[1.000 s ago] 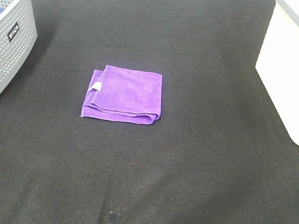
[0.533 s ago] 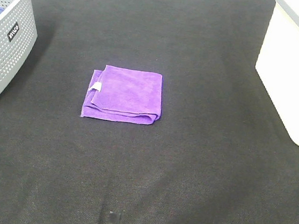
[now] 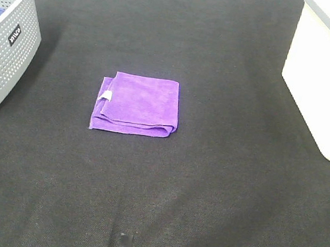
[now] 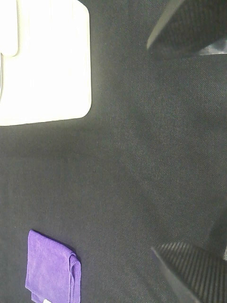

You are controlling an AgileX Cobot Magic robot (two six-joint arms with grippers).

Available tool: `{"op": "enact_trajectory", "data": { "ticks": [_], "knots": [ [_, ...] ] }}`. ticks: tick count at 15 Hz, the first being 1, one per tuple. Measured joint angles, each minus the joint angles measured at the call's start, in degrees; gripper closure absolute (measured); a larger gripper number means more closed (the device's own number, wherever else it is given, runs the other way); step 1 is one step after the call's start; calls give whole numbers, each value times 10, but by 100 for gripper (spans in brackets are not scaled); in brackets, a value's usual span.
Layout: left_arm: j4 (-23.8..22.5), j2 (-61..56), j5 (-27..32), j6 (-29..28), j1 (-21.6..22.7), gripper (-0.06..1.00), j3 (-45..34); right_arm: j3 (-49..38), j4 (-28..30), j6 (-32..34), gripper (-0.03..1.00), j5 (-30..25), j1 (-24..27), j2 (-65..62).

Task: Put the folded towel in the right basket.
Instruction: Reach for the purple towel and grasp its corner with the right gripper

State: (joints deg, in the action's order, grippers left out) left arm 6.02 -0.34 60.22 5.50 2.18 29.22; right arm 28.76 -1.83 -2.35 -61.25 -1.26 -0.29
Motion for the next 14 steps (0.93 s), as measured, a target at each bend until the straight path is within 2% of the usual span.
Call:
{"op": "enact_trajectory", "data": {
  "ticks": [14],
  "knots": [
    [0, 0, 0, 0, 0, -5, 0, 0, 0, 0, -1, 0, 0, 0]
  ]
}}
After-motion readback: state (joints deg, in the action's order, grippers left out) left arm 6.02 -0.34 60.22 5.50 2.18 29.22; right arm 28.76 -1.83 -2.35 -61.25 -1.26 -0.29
